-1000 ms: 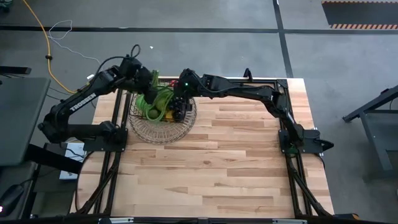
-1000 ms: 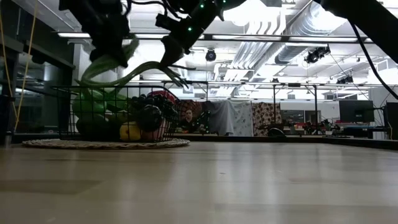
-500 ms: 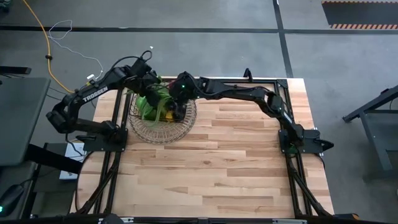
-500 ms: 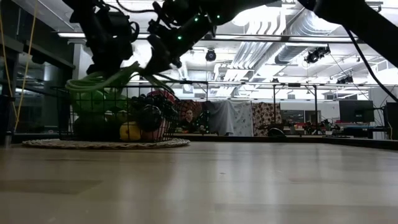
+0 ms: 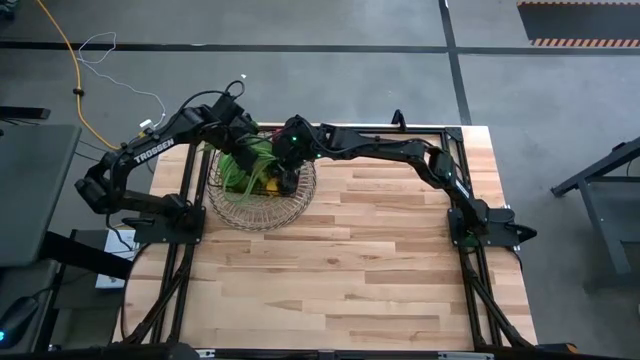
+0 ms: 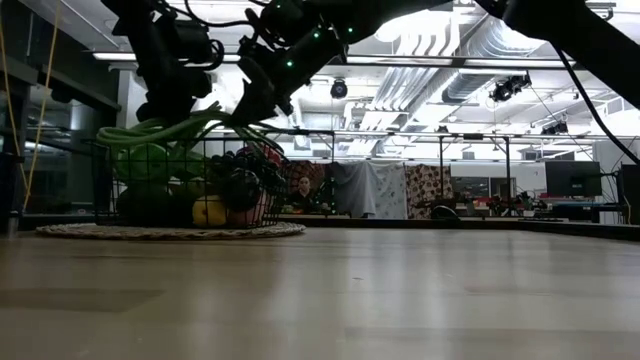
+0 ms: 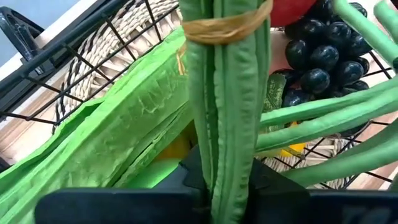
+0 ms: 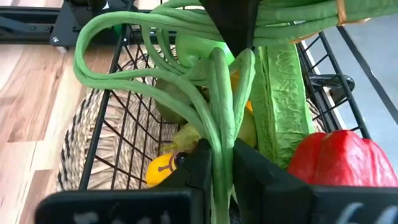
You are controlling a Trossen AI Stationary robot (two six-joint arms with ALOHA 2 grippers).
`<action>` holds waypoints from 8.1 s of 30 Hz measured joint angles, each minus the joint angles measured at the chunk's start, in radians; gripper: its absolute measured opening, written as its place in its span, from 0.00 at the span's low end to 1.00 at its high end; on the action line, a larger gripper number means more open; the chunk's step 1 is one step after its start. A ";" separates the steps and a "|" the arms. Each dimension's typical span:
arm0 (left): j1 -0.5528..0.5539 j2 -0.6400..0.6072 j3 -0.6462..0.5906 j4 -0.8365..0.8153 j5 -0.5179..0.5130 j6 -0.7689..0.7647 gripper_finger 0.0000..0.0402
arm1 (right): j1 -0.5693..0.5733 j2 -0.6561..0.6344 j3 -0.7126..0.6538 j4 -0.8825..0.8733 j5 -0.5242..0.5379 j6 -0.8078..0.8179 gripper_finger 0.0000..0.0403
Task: Build produce basket
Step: Put the green beans into the wire basket
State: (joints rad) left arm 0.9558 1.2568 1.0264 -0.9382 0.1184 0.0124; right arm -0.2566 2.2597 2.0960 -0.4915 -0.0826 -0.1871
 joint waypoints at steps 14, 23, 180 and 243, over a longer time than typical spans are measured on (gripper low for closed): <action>0.000 0.000 0.000 -0.024 -0.030 0.000 0.23 | 0.000 0.000 0.000 -0.008 0.000 0.006 0.26; 0.000 0.000 0.003 0.021 -0.071 -0.006 0.44 | 0.002 0.000 0.000 -0.008 0.000 0.004 0.26; -1.350 0.411 -0.422 0.326 -1.231 -1.494 0.00 | 0.314 -1.026 -1.349 0.584 0.417 0.229 0.56; -1.429 -0.089 -0.371 0.297 -1.041 -0.954 0.00 | 0.316 -1.007 -1.358 0.592 0.416 0.224 0.56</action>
State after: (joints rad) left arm -0.4728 1.1681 0.6553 -0.6414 -0.9223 -0.9412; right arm 0.0589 1.2532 0.7383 0.1005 0.3338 0.0367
